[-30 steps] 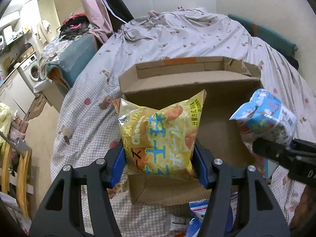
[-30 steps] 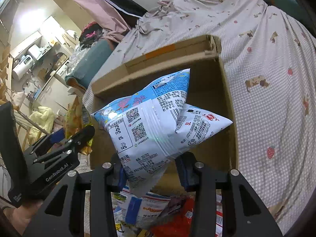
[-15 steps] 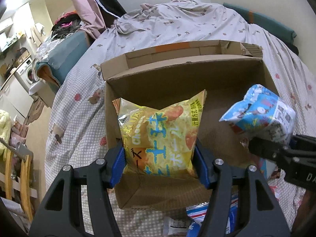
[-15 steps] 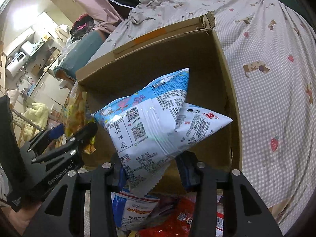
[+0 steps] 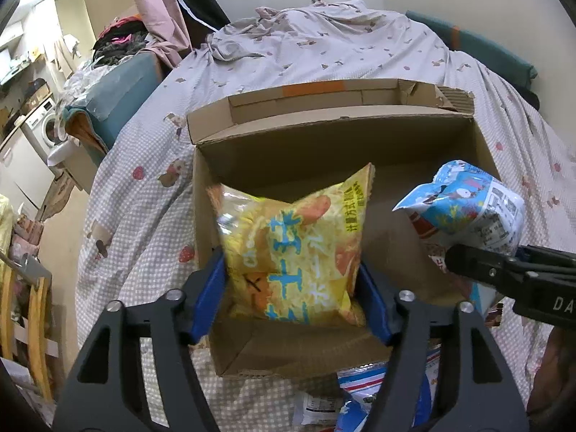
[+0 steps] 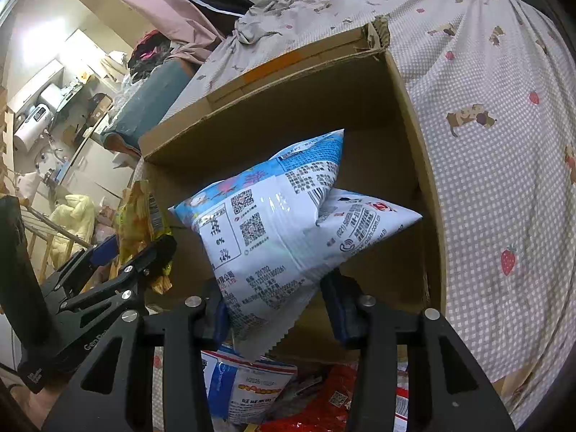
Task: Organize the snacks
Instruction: 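Carry both bags over the box and open both tools to drop them, then grasp the red bag with the right tool while the left tool reaches the pile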
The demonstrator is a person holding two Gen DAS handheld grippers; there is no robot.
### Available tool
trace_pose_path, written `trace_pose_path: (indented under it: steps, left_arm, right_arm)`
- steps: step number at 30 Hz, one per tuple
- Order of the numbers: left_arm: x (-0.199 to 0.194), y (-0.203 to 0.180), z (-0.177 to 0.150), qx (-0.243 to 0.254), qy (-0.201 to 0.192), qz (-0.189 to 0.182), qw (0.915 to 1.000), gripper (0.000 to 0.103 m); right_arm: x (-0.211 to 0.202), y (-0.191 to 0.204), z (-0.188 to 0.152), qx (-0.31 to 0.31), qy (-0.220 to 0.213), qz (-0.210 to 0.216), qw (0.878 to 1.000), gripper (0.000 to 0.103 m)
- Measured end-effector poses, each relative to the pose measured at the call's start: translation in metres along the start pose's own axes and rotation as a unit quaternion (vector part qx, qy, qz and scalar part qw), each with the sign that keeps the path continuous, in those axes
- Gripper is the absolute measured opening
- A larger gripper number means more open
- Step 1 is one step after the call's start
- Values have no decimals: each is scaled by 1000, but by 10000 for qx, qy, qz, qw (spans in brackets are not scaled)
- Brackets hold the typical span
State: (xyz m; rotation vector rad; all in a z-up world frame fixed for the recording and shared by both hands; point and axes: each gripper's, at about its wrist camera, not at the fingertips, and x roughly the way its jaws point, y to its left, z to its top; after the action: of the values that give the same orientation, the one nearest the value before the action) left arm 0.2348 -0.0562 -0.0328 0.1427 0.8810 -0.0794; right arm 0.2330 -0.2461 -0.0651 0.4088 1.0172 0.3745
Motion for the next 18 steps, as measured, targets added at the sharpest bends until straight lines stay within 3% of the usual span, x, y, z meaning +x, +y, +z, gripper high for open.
trace_pose_path:
  steps: [3, 5, 7, 9, 18]
  left_arm:
    - [-3, 2, 0, -41, -86, 17, 10000, 73]
    - [-6, 4, 1, -97, -152, 12, 9998, 81]
    - [-10, 7, 1, -209, -225, -28, 9995, 94]
    - [-12, 11, 2, -300, -249, -115, 9992, 95]
    - [-15, 15, -1, -412, -167, -256, 9987, 95]
  right_arm:
    - [-1, 1, 1, 5, -25, 58, 10000, 48]
    - [-2, 0, 1, 32, -46, 100, 9999, 53]
    - [-5, -2, -1, 58, -71, 128, 9999, 69]
    - [-7, -3, -1, 88, -126, 137, 9998, 91]
    - [-14, -4, 1, 178, -166, 54, 9997, 92]
